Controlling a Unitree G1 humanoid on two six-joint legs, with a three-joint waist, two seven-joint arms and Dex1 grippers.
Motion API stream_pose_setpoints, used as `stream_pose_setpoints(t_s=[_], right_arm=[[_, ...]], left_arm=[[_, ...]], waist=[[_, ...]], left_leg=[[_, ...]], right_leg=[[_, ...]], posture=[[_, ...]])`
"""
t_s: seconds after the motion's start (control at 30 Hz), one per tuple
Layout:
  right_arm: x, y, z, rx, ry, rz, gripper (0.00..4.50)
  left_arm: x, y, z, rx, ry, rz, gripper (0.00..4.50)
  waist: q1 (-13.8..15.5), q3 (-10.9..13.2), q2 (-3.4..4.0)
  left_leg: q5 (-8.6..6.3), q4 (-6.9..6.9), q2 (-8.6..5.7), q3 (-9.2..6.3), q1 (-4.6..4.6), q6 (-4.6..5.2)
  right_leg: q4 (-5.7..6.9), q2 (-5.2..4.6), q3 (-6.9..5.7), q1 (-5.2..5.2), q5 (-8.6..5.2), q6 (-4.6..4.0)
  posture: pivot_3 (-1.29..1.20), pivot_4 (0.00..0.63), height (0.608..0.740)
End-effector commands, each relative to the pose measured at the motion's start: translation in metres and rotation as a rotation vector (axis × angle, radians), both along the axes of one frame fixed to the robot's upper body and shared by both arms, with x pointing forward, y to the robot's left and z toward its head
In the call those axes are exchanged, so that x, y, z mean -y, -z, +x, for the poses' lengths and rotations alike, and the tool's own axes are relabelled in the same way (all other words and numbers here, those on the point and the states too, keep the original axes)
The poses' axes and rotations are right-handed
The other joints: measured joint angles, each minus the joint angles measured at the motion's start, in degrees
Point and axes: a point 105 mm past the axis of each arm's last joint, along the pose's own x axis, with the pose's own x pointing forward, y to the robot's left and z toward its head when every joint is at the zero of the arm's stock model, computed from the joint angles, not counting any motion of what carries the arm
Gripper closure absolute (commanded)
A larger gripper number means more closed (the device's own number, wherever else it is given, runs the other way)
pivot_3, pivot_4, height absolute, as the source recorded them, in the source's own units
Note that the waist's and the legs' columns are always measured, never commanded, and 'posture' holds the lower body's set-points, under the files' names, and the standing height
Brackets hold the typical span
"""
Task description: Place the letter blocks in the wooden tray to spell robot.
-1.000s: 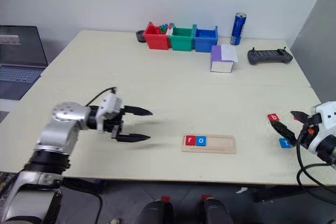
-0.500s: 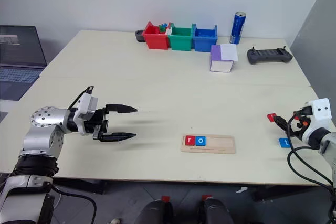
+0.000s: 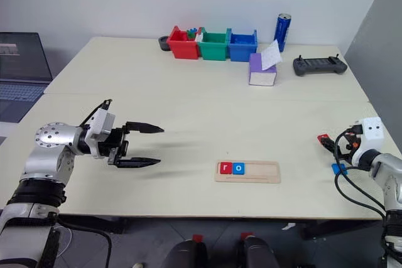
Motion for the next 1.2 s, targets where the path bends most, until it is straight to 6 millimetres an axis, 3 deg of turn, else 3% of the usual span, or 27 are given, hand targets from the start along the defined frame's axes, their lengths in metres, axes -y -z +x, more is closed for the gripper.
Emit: stream_pose_setpoints(t_s=[0.03, 0.33, 0.43, 0.67, 0.8, 1.0, 1.2], right_arm=[[0.005, 0.002, 0.011, 0.018, 0.000, -0.011, 0.00], [-0.005, 0.028, 0.024, -0.036, -0.036, 0.009, 0.00], [-0.006, 0.031, 0.026, -0.035, -0.022, 0.017, 0.62], [-0.016, 0.034, 0.018, -0.028, -0.019, 0.034, 3.04], [-0.020, 0.027, 0.011, 0.027, 0.054, 0.013, 3.04], [-0.054, 0.012, -0.024, 0.073, 0.131, 0.009, 3.04], [-0.097, 0.023, -0.056, 0.008, 0.110, 0.050, 3.04]], left_arm=[[-0.002, -0.007, -0.002, 0.021, 0.020, 0.013, 0.03], [-0.006, -0.009, -0.011, -0.005, 0.029, 0.014, 0.03], [-0.007, -0.008, -0.012, -0.009, 0.025, 0.015, 0.00], [-0.006, -0.007, -0.009, -0.009, 0.022, 0.017, 0.00], [-0.004, -0.006, -0.005, -0.011, 0.022, 0.020, 0.00], [0.000, -0.002, 0.000, -0.020, 0.032, 0.026, 0.00], [0.005, -0.001, 0.006, -0.015, 0.044, 0.022, 0.00]], waist=[[-0.08, 0.00, 0.00], [-0.31, 0.00, 0.00], [-0.33, 0.00, -0.01], [-0.31, -0.01, -0.01], [-0.16, -0.01, -0.01], [0.00, -0.02, 0.00], [-0.05, -0.03, 0.00]], left_leg=[[0.00, 0.01, 0.01, 0.02, 0.01, 0.00], [0.01, 0.01, 0.01, 0.11, 0.04, -0.01], [0.01, 0.03, 0.02, 0.10, 0.05, -0.01], [0.01, 0.01, 0.05, 0.10, 0.06, -0.02], [0.01, 0.02, 0.05, 0.10, 0.05, -0.02], [0.01, -0.03, 0.05, 0.07, -0.04, -0.02], [0.00, 0.00, 0.05, 0.07, -0.05, -0.01]], right_leg=[[0.00, 0.00, 0.03, 0.00, 0.00, 0.00], [0.06, 0.00, 0.12, -0.05, 0.01, -0.01], [0.08, 0.00, 0.12, -0.04, 0.01, -0.01], [0.10, 0.01, 0.12, -0.04, 0.00, -0.01], [0.09, 0.01, 0.11, -0.04, 0.01, -0.01], [0.08, 0.01, 0.11, -0.13, 0.00, -0.01], [0.11, 0.01, 0.12, -0.16, 0.00, -0.01]], posture=[[0.00, 0.150, 0.740], [0.00, 0.150, 0.740], [0.00, 0.150, 0.740], [0.00, 0.150, 0.740], [0.00, 0.150, 0.740], [0.00, 0.150, 0.740], [0.00, 0.150, 0.740]])
